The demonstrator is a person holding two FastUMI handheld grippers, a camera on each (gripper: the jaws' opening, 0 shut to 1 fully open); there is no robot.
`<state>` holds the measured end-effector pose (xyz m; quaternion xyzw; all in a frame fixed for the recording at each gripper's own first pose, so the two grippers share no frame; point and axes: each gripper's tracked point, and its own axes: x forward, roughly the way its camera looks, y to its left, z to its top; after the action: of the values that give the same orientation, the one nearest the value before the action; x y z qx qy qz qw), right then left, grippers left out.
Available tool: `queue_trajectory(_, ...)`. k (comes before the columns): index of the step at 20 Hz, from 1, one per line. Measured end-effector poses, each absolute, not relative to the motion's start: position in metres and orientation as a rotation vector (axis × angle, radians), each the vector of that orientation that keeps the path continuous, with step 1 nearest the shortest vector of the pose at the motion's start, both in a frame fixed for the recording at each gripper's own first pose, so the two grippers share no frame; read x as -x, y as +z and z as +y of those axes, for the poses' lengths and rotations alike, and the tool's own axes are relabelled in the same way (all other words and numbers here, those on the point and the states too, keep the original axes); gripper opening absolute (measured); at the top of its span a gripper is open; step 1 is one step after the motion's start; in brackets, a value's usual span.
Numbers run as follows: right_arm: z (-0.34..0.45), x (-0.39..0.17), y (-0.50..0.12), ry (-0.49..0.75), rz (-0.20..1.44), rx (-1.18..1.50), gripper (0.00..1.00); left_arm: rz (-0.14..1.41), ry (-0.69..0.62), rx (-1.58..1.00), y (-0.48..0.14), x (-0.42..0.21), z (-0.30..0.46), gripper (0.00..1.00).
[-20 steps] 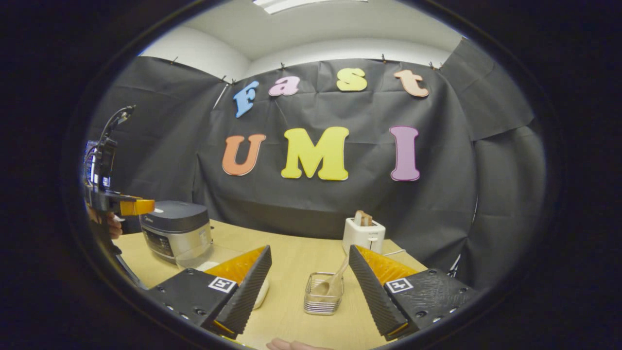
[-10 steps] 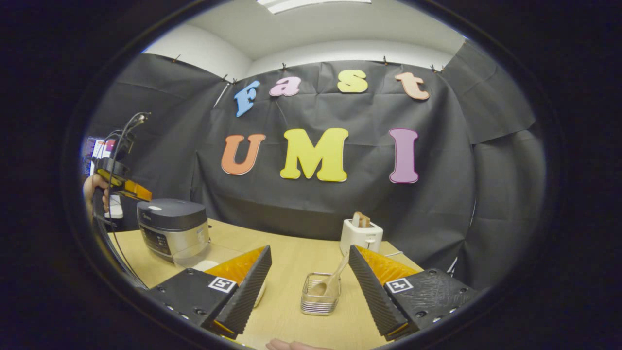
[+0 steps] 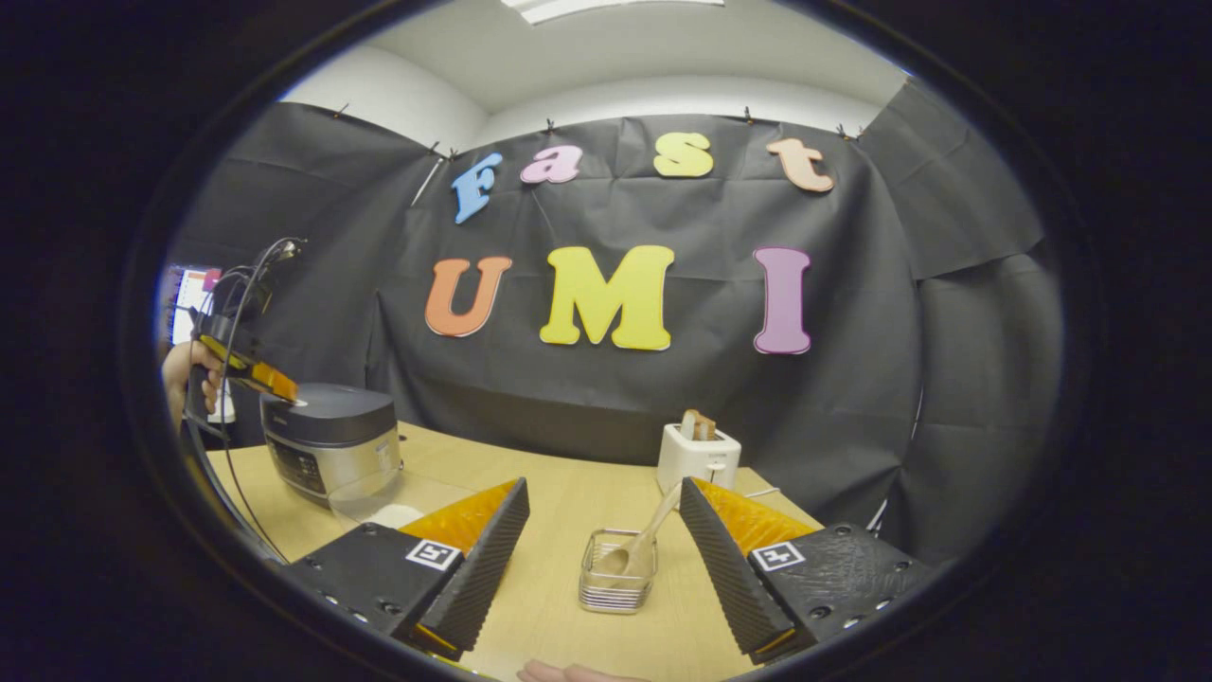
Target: Close the left gripper, press the button to open the rice cooker; take a wooden spoon from the chopstick holder with the right hand, scoop a spoonful of rice and pour it into the rice cooker, then put the wooden spoon back into the chopstick holder.
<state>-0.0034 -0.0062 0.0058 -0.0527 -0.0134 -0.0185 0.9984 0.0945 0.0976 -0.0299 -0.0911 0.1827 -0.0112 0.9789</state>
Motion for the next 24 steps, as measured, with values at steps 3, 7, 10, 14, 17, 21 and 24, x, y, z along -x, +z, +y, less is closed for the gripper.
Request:
queue_trajectory(3, -0.006, 0.005, 0.007, -0.039, -0.028, 0.105, 0.96, 0.396, -0.007, 0.047, -0.037, -0.092, 0.098, 0.03)
queue_trajectory(7, -0.002, 0.009, 0.009, -0.033, -0.040, 0.114, 0.95, 0.358, 0.023, -0.016, -0.034, -0.093, 0.100, 0.03)
queue_trajectory(10, -0.003, 0.011, 0.012, -0.032, -0.049, 0.123, 0.95, 0.350, 0.021, -0.003, -0.032, -0.090, 0.100, 0.03)
queue_trajectory(14, -0.015, 0.010, 0.016, -0.066, -0.059, 0.106, 0.95, 0.221, 0.075, 0.002, -0.002, -0.092, 0.103, 0.03)
queue_trajectory(17, -0.020, 0.008, 0.014, -0.076, -0.047, 0.090, 0.95, 0.075, 0.118, 0.013, 0.039, -0.094, 0.108, 0.04)
queue_trajectory(21, -0.027, 0.007, 0.016, -0.088, -0.050, 0.084, 0.95, 0.041, 0.118, 0.045, 0.066, -0.081, 0.099, 0.40)
queue_trajectory(24, -0.029, 0.006, 0.014, -0.094, -0.043, 0.084, 0.95, 0.020, 0.121, 0.017, 0.072, -0.070, 0.095, 0.81)
